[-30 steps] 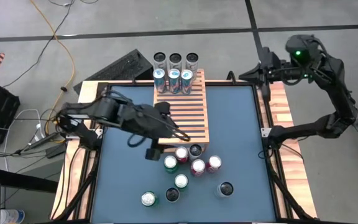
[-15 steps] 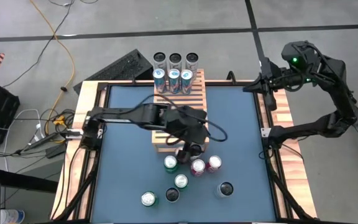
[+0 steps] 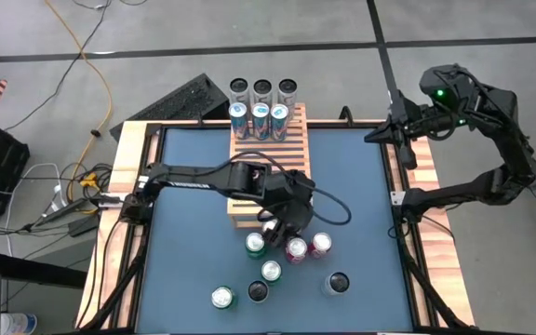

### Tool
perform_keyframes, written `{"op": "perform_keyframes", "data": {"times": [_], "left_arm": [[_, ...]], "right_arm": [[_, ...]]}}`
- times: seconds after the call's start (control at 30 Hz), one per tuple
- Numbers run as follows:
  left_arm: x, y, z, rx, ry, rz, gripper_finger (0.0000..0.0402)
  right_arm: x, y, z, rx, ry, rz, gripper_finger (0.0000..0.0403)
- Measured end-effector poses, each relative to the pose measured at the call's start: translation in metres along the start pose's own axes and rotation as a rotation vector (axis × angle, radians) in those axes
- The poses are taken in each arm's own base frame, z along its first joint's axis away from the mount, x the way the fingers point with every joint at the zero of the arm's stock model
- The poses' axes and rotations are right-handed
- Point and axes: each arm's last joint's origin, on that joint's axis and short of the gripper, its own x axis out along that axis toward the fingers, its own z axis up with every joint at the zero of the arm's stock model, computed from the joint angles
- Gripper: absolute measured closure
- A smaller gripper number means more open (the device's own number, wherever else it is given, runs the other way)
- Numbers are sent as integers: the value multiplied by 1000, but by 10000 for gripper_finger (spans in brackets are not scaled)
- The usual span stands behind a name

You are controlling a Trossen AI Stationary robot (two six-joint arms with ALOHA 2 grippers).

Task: Place canned beverage on shelf
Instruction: Put the top center white blue soda can on the shelf

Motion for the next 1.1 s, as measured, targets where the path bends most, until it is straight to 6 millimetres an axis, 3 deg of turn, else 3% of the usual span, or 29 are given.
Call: {"op": "perform_keyframes", "data": {"times": [0.13,0.43,0.73,1.1], "left_arm": [[0,-2,-3,40,27,-26,97],[29,1,-19,217,109,-79,97],[55,2,-39,247,206,-169,97],[64,2,-52,366,307,-177,97]], "right_arm": [[0,0,0,-1,2,1,403],[0,1,-2,4,16,5,403],[4,1,-7,23,68,21,403],[15,-1,-13,41,118,36,403]]}}
